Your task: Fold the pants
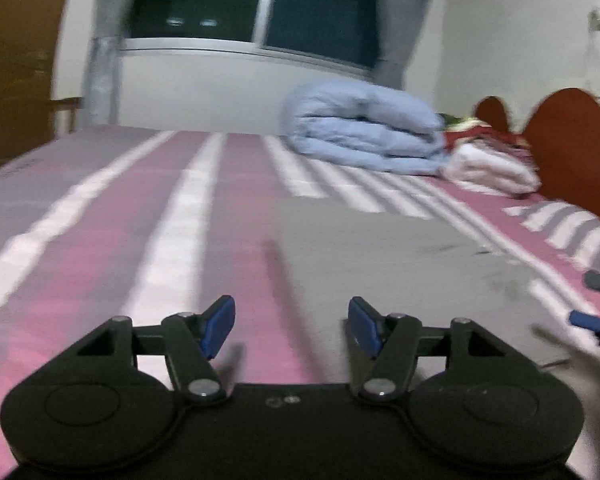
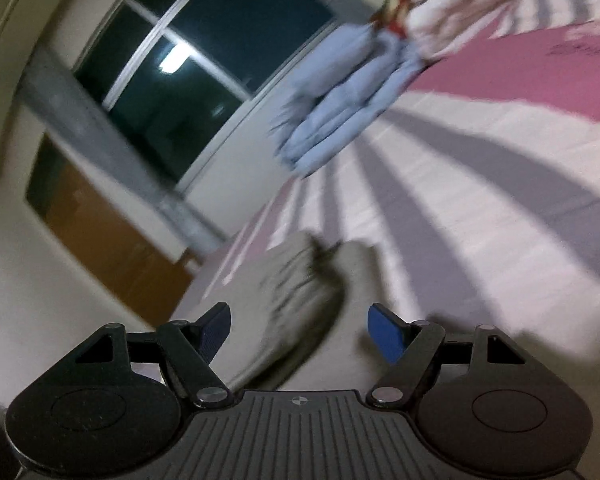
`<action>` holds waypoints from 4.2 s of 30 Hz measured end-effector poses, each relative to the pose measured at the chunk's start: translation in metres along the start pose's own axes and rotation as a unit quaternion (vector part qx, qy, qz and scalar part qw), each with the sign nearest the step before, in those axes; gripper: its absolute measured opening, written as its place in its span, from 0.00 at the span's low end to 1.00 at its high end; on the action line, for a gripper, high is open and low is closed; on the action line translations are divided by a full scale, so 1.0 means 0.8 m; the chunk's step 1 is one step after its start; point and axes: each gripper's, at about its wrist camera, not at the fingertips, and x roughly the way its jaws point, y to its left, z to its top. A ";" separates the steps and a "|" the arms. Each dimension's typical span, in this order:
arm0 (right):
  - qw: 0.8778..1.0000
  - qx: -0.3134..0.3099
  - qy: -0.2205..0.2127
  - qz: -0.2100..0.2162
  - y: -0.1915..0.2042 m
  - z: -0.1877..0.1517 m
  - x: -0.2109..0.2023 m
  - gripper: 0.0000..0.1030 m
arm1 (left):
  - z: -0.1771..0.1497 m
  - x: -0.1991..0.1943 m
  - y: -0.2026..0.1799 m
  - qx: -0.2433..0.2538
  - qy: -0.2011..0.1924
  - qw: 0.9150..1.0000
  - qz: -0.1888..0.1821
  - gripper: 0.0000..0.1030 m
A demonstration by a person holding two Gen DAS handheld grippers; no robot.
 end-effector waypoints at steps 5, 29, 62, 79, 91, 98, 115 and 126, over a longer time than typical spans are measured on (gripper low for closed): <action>0.999 0.031 0.042 0.002 -0.004 -0.005 0.044 0.73 | -0.032 -0.007 0.052 -0.061 0.001 0.997 0.044 0.55; 0.997 -0.035 0.066 -0.022 0.019 0.014 0.112 0.29 | -0.036 0.018 0.085 -0.102 0.027 0.994 0.030 0.59; 0.992 -0.011 -0.049 -0.116 0.016 -0.025 -0.044 0.69 | -0.050 -0.030 0.040 -0.029 0.010 0.999 0.040 0.69; 0.992 -0.043 -0.035 -0.117 0.032 -0.048 -0.041 0.75 | -0.075 -0.021 -0.028 0.022 0.037 0.999 -0.002 0.69; 0.992 -0.050 -0.027 -0.115 0.027 -0.047 -0.031 0.76 | -0.079 -0.026 -0.016 0.066 0.063 0.994 0.057 0.79; 0.999 -0.008 -0.010 -0.037 0.020 -0.043 -0.018 0.76 | -0.073 -0.053 0.038 -0.029 0.037 0.994 0.095 0.73; 0.995 0.078 0.047 -0.035 -0.017 -0.013 0.076 0.72 | -0.066 -0.029 0.108 -0.124 0.024 0.987 0.095 0.80; 0.992 0.096 0.032 -0.078 0.002 0.003 0.032 0.39 | -0.068 -0.028 0.098 -0.099 0.025 0.990 0.098 0.81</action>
